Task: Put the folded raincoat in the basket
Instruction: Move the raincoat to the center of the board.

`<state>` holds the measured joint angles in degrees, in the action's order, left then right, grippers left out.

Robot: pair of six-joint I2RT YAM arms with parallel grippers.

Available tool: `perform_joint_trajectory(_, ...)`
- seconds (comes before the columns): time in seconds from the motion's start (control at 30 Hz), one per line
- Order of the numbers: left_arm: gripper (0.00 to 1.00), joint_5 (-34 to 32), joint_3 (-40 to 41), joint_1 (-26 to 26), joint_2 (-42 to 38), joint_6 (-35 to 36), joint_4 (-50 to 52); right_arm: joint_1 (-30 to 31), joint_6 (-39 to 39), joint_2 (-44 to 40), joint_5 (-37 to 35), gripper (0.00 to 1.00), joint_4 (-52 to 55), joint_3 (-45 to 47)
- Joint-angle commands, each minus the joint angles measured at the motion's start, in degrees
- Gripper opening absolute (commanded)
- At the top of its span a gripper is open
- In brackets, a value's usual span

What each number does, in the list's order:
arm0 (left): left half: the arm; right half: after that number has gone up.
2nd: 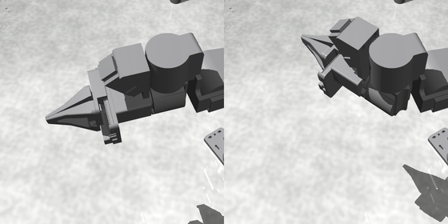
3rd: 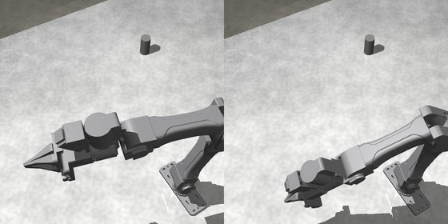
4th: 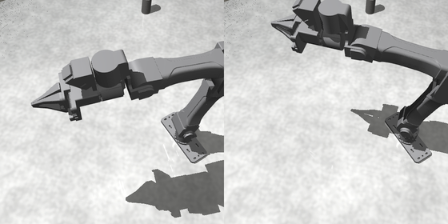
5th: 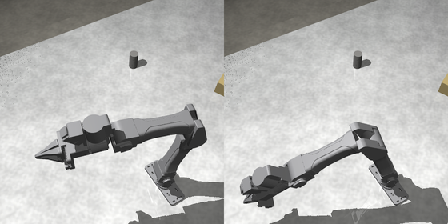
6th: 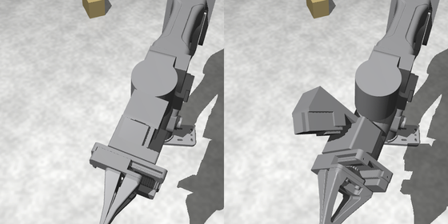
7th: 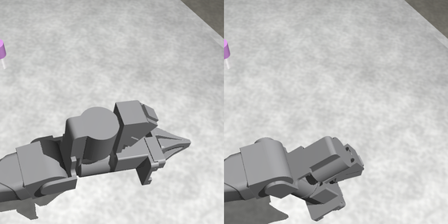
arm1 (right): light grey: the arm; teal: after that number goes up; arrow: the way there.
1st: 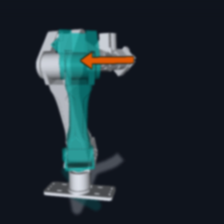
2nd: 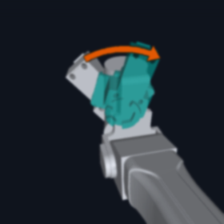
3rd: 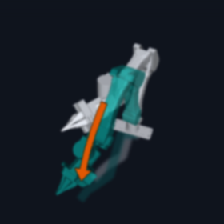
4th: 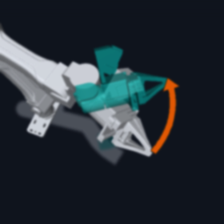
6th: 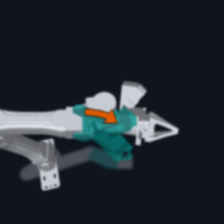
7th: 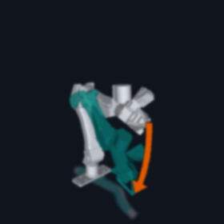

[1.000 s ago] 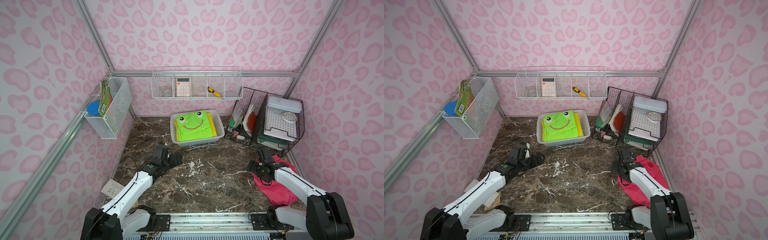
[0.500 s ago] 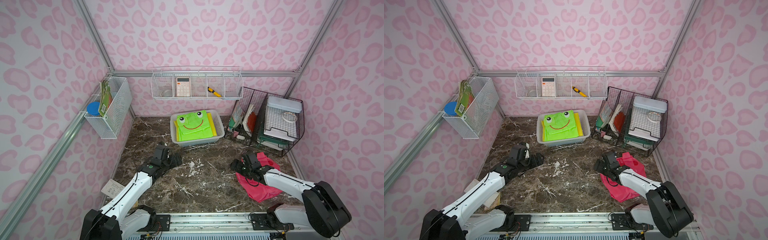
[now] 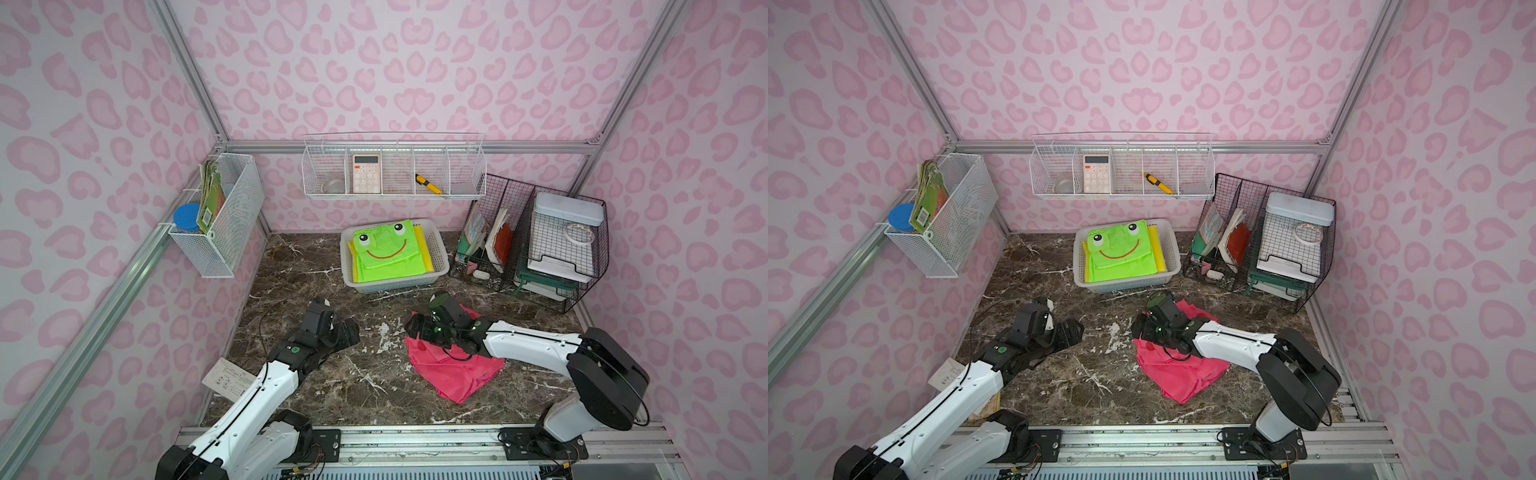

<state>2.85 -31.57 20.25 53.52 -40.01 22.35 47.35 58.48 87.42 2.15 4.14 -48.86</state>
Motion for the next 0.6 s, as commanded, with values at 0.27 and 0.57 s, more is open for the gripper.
perform_joint_trajectory(0.27,0.94,0.0,1.0,14.5,4.3,-8.2,-5.2,-14.5,-12.4,-13.1,-1.1,0.91,13.2,11.1)
perform_joint_trajectory(0.57,0.87,-0.8,1.0,16.6,10.5,-12.7,-5.5,-4.4,-6.1,-11.1,3.5,0.88,5.6,16.4)
